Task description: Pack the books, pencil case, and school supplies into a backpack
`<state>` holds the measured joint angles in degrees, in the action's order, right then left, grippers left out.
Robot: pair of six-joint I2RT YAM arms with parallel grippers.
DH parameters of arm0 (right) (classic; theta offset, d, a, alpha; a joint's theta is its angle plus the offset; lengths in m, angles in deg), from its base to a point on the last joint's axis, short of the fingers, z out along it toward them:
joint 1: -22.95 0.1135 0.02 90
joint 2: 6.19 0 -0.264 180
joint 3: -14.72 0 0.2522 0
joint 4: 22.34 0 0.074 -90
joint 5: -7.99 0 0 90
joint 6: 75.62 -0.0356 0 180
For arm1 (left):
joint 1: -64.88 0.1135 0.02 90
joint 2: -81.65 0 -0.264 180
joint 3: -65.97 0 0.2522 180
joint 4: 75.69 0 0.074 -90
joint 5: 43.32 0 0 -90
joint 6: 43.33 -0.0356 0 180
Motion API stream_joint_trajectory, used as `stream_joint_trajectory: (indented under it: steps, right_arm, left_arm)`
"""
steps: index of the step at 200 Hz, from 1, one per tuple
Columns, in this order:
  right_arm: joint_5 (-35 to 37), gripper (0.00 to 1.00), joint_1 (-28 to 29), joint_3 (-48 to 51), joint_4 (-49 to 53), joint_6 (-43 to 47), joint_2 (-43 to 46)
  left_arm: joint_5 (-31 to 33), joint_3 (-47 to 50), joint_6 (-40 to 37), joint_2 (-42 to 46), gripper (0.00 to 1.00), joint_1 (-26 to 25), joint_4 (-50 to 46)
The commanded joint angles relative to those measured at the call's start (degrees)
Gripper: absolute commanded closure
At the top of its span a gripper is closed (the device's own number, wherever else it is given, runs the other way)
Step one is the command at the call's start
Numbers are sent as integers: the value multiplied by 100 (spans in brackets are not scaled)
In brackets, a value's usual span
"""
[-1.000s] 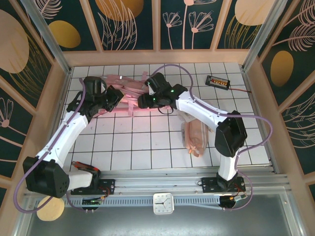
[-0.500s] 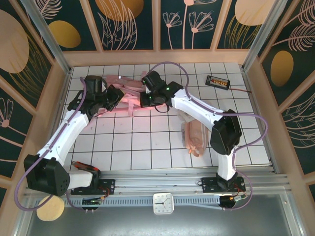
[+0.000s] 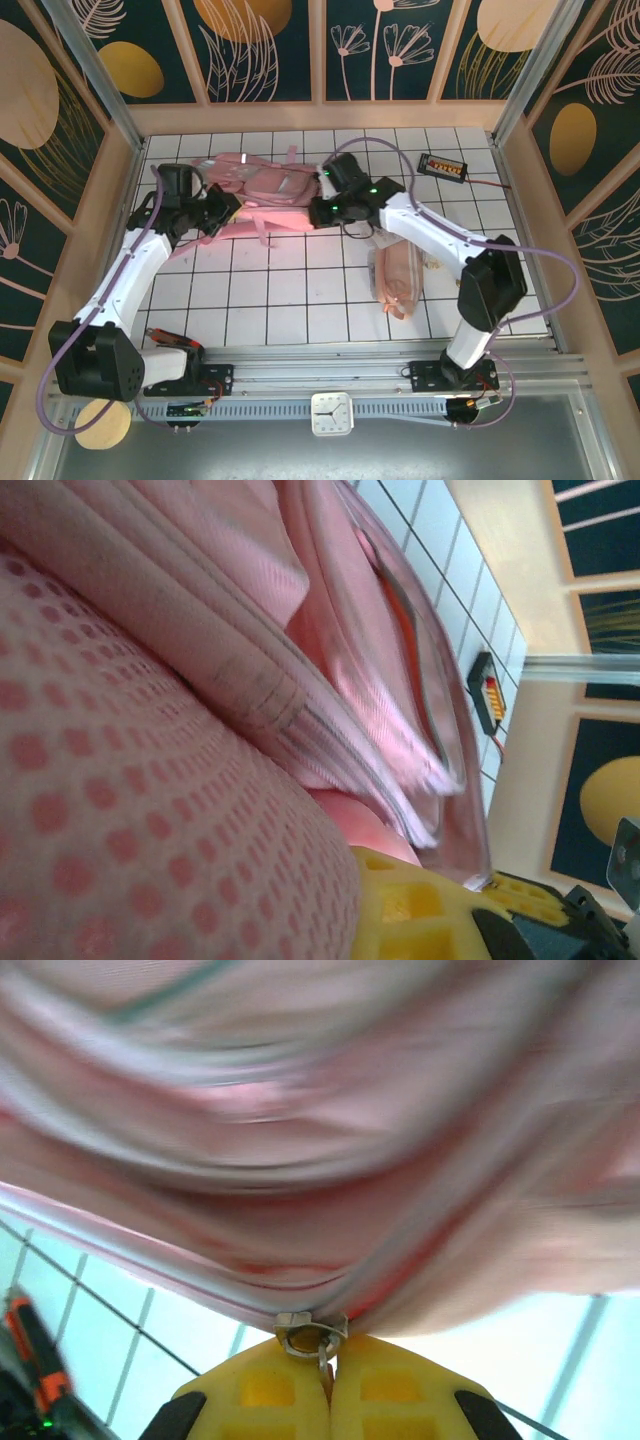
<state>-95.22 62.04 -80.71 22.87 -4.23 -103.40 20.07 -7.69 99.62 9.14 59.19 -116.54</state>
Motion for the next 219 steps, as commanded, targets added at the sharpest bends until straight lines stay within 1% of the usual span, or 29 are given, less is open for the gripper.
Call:
stream_joint_trajectory:
  steps: [1,13,27,41,53,56,60,65,76,79,85,86,88,91,100,113,126,151,165,178,191,206,219]
  right_arm:
    - [239,100,-612,413,600,380,214]
    - [106,100,-715,508,561,481,171]
    - [7,100,-691,601,429,505,201]
    - [-20,100,-675,606,320,455,222]
    - [-69,100,-667,479,346,385,206]
    - [-86,100,-659,448,345,358,222]
    - [-125,100,-642,388,336,315,239]
    - [-169,100,-627,310,322,250,288]
    - [-253,100,-605,115,276,85,373]
    - [-274,100,-604,65,268,39,390]
    - [-380,100,-596,-42,271,-41,381]
    - [-380,100,-596,-42,271,-41,381]
    - [-438,100,-596,-103,268,-72,367]
    - [-494,100,-582,-150,273,-99,355]
    - [-604,100,-531,-265,254,-127,307]
    - [-693,100,-442,-431,272,-126,197]
    - [-744,100,-367,-620,339,-100,100]
    - [-805,100,-251,-1017,521,-52,-18]
    - [-855,100,-167,-1274,739,21,-97]
    - [-893,100,-68,-1456,881,35,-145]
    - [-973,100,23,-1558,931,18,-153]
    - [-1075,100,106,-1694,1005,-28,-183]
    - [-1102,100,205,-1833,1140,2,-209]
  left_arm:
    - [391,150,-443,237,100,398,504]
    - [433,169,-558,180,100,539,490]
    - [458,110,-704,92,100,604,444]
    - [354,100,-803,-10,100,605,429]
    - [115,178,-855,-60,100,598,571]
    - [79,188,-872,-57,94,599,585]
    - [37,215,-901,-41,79,588,605]
    - [-12,217,-962,0,64,556,625]
    - [28,54,-1205,80,46,404,400]
    - [79,-16,-1306,103,34,331,291]
    - [162,-167,-1507,123,16,147,73]
    - [172,-191,-1542,127,14,112,38]
    - [187,-242,-1617,124,5,31,-40]
    - [217,-325,-1726,119,2,-97,-147]
    - [461,-531,-1996,97,1,-520,-537]
    - [876,-675,-2403,139,1,-1220,-817]
    - [1084,-645,-2728,164,1,-1602,-976]
    - [1285,-339,-3327,371,1,-1865,-812]
    - [1184,-294,-3679,350,1,-2051,-600]
    - [1453,-438,-4072,142,1,-2408,-631]
    - [1916,-593,-4459,-147,1,-2717,-760]
    - [2172,-611,-4806,-397,1,-2834,-680]
    - [2468,-605,-5070,-577,2,-2835,-562]
